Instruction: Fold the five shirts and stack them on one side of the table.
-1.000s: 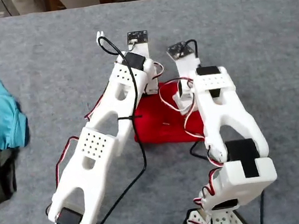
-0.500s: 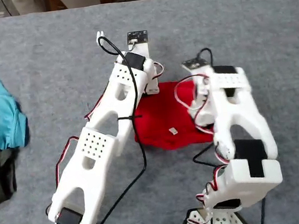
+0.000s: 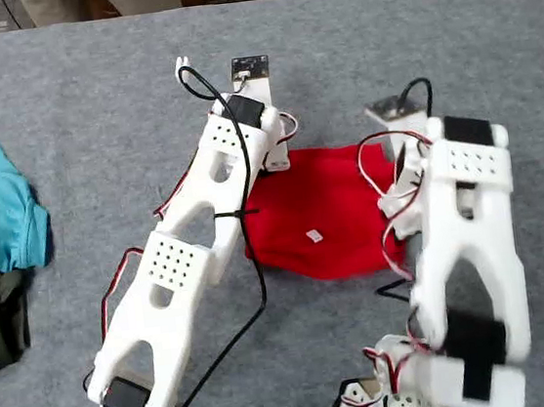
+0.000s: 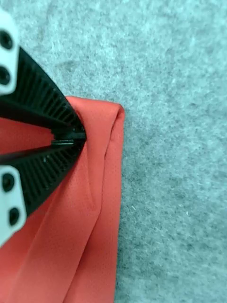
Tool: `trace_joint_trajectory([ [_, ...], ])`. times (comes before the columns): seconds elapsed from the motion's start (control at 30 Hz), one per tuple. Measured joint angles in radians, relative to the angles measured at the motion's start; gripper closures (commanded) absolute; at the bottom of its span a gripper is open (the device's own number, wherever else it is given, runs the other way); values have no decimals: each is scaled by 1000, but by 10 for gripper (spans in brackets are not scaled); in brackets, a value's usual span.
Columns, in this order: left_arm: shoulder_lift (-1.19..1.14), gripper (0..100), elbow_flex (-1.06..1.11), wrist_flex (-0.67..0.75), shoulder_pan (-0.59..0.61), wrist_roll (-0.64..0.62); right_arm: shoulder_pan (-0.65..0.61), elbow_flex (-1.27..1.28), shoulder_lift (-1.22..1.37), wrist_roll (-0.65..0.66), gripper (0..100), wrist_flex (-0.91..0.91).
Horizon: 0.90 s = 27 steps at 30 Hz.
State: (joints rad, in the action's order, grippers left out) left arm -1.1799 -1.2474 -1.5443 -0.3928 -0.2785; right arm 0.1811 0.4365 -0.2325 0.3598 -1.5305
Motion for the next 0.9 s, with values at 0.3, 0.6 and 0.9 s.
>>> trace_joint_trajectory([
  [0.3, 0, 980, 0, 0, 0, 0, -198, 117, -84, -81, 993, 371],
  [0.6, 0, 980, 0, 0, 0, 0, -226, 167, 138, -100, 993, 535],
  [0.9, 0, 980, 0, 0, 0, 0, -140, 166, 173, -95, 993, 423],
])
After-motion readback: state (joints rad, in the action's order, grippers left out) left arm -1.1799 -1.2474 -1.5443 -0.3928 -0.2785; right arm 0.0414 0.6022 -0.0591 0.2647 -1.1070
